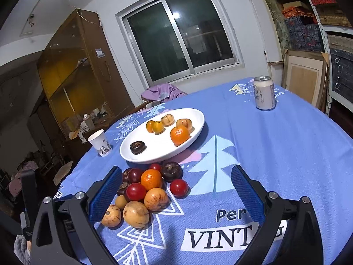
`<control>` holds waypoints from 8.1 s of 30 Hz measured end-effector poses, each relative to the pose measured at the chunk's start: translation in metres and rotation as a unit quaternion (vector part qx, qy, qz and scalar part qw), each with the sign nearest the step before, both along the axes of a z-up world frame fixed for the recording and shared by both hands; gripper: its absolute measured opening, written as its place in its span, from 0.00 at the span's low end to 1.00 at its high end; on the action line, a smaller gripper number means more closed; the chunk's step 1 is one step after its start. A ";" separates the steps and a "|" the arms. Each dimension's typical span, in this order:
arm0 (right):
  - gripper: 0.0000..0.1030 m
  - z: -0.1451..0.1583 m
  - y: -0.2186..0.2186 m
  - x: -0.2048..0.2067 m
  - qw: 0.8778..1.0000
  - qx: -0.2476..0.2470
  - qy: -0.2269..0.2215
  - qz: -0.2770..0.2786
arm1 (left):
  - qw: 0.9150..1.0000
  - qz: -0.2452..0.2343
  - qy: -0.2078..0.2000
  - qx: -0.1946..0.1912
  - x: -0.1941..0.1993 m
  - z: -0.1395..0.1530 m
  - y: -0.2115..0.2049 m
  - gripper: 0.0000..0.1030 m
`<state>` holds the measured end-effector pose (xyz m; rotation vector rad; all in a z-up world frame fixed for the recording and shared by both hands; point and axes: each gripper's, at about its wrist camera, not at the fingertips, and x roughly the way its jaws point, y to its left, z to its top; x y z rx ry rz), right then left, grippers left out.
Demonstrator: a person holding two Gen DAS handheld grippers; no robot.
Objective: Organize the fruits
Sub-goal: 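Withdraw both tools from the plate back toward the fruit cluster, then grasp a red tomato with the left tool while the right tool grasps a tan fruit, then lower the red tomato onto the plate with the left tool while the right tool places the tan fruit, then withdraw both tools from the plate back toward the fruit cluster, then grasp a large striped tan fruit with the left tool while the right tool grasps a red tomato, then place the striped fruit on the plate with the left tool while the right tool places the tomato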
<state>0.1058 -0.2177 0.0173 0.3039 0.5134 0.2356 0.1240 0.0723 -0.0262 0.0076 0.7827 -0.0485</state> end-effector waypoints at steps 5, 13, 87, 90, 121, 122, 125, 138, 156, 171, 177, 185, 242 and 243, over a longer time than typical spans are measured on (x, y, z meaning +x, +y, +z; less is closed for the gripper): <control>0.97 -0.001 -0.002 -0.001 1.000 0.007 0.000 -0.003 | 0.999 0.029 0.025 -0.011 0.007 -0.007 0.013 0.96; 0.97 0.000 -0.001 -0.001 1.000 0.007 0.002 0.005 | 0.998 0.063 0.001 -0.027 -0.004 0.000 0.040 0.96; 0.45 -0.056 0.100 0.026 0.971 -0.092 0.152 0.158 | 0.999 -0.007 0.044 -0.027 0.010 -0.016 0.016 0.29; 0.45 -0.050 0.095 0.022 0.974 -0.083 0.143 0.158 | 0.999 -0.010 0.027 -0.016 0.008 -0.009 0.010 0.29; 0.45 -0.032 0.122 0.207 0.964 -0.158 0.165 0.139 | 0.998 -0.017 0.040 -0.036 0.261 0.006 -0.028 0.30; 0.45 -0.034 0.123 0.209 0.962 -0.160 0.170 0.141 | 0.998 -0.018 0.041 -0.039 0.262 0.004 -0.028 0.34; 0.45 -0.038 0.121 0.210 0.962 -0.164 0.172 0.135 | 0.998 -0.019 0.038 -0.046 0.261 0.005 -0.025 0.52; 0.87 0.044 0.058 0.129 0.993 -0.065 0.053 0.078 | 0.997 0.038 -0.046 -0.053 0.150 0.066 0.014 0.91; 0.94 -0.023 -0.028 0.007 0.993 0.088 0.078 0.030 | 0.996 -0.065 -0.035 0.054 -0.018 0.004 -0.053 0.93; 0.94 -0.025 0.006 -0.003 0.991 0.023 0.086 0.095 | 0.995 -0.084 0.026 0.052 0.002 -0.016 -0.060 0.96; 0.90 -0.030 0.060 -0.034 0.970 -0.068 0.088 0.217 | 0.996 -0.084 0.019 0.015 0.006 -0.011 -0.051 0.96; 0.71 -0.045 0.076 -0.025 0.960 -0.098 0.143 0.221 | 0.995 -0.090 0.039 0.010 0.011 -0.017 -0.053 0.75; 0.30 0.054 0.050 0.196 0.993 -0.011 0.088 0.079 | 0.997 -0.078 -0.007 -0.022 0.146 0.044 -0.075 0.44; 0.30 0.044 0.056 0.214 0.991 -0.012 0.101 0.081 | 0.997 -0.077 0.000 -0.019 0.152 0.037 -0.076 0.44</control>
